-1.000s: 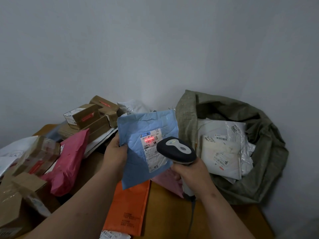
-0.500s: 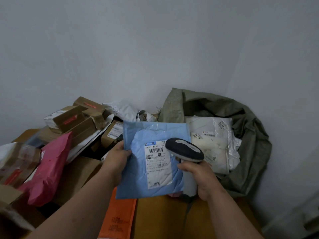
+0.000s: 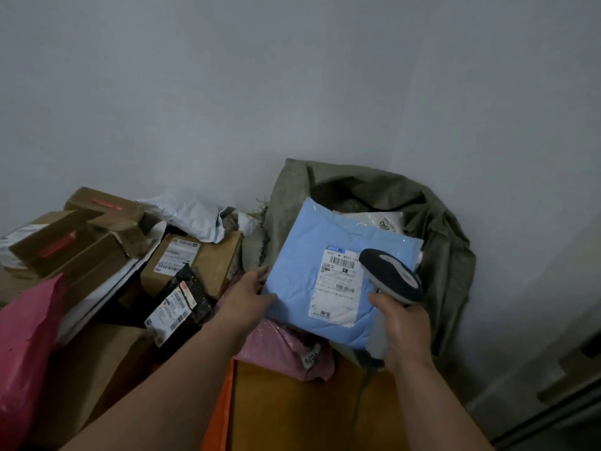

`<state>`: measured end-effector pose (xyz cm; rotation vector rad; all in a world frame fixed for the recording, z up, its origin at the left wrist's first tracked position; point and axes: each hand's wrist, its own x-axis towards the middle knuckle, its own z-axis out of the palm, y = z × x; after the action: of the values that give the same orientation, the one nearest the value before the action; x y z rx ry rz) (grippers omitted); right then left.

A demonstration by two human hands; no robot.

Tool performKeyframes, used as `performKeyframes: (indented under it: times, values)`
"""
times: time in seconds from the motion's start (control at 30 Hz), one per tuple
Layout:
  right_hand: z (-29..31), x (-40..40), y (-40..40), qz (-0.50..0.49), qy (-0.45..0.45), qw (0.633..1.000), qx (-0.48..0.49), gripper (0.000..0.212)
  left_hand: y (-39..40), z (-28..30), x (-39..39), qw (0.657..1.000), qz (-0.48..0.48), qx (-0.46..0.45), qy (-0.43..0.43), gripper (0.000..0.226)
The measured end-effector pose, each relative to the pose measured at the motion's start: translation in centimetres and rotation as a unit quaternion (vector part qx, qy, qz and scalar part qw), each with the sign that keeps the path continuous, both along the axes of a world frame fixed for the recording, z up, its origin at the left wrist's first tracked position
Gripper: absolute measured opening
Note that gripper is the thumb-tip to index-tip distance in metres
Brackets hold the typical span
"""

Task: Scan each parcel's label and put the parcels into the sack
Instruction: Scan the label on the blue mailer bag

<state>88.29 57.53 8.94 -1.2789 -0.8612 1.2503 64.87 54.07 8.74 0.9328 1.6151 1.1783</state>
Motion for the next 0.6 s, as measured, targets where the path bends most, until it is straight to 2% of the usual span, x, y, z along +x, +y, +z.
performKeyframes:
  times: [0.13, 0.27, 0.4, 0.5, 0.6]
  values:
    - [-0.2, 2.1, 3.3, -0.042, 0.016, 0.999, -0.022, 0.035, 3.4, 0.3, 2.9, 0.999, -0.012, 0.012, 0.044, 0.071]
    - [-0.3, 4.2, 7.9, -0.061, 0.005, 0.998, -0.020, 0.031, 8.3, 0.8, 6.2, 0.992, -0.030, 0.024, 0.122, 0.050]
    - [-0.5, 5.2, 13.2, -0.052, 0.003, 0.998, -0.017, 0.038, 12.4, 1.3, 7.9, 0.981, -0.051, 0.003, 0.184, 0.049]
    - [-1.6, 4.2, 16.4, 0.034, -0.027, 0.997, -0.065, 0.041, 13.6, 1.0, 7.7, 0.975, -0.037, -0.008, 0.218, 0.056]
    - [-3.7, 2.8, 17.1, 0.155, -0.071, 0.977, -0.126, 0.038, 13.5, 0.1, 7.0, 0.964, 0.001, -0.009, 0.267, 0.056]
